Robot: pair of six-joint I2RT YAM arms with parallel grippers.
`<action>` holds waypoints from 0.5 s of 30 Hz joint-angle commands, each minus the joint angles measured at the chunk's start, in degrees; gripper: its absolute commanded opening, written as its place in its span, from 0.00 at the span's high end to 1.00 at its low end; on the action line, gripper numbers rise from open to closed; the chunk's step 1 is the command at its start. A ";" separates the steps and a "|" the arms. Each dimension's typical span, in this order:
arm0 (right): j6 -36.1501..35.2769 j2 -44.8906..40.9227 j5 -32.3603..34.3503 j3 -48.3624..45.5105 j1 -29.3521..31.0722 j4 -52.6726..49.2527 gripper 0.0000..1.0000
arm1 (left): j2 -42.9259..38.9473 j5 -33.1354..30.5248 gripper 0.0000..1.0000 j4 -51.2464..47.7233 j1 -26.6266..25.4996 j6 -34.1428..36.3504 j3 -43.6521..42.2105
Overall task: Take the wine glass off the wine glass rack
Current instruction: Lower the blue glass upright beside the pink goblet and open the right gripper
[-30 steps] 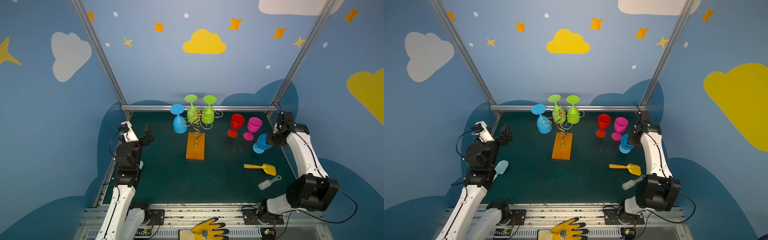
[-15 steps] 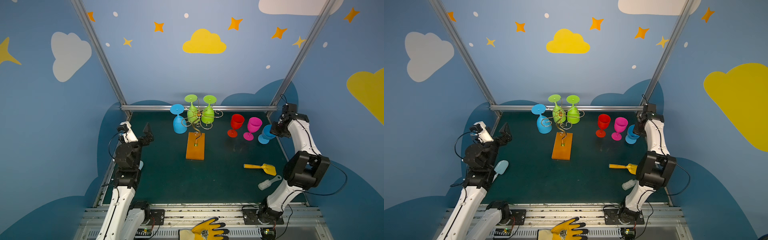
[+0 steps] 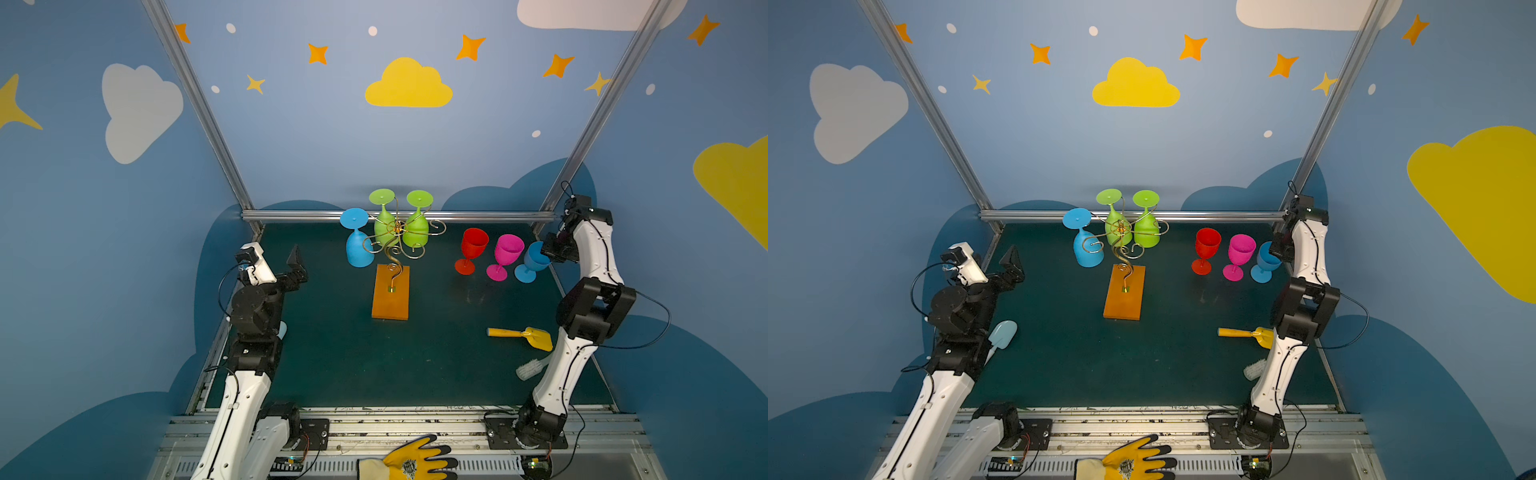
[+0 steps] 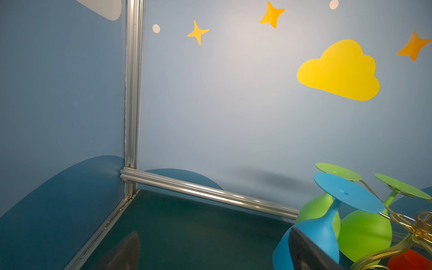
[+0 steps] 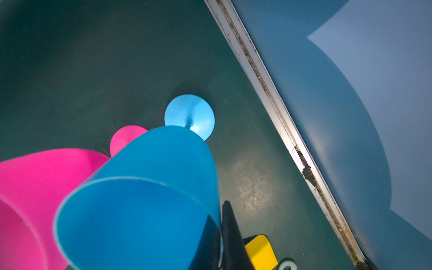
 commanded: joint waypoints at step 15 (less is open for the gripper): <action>1.51 -6.48 -6.02 0.71 -1.40 -1.31 0.41 | 0.07 -0.34 0.03 -0.62 0.36 0.51 0.18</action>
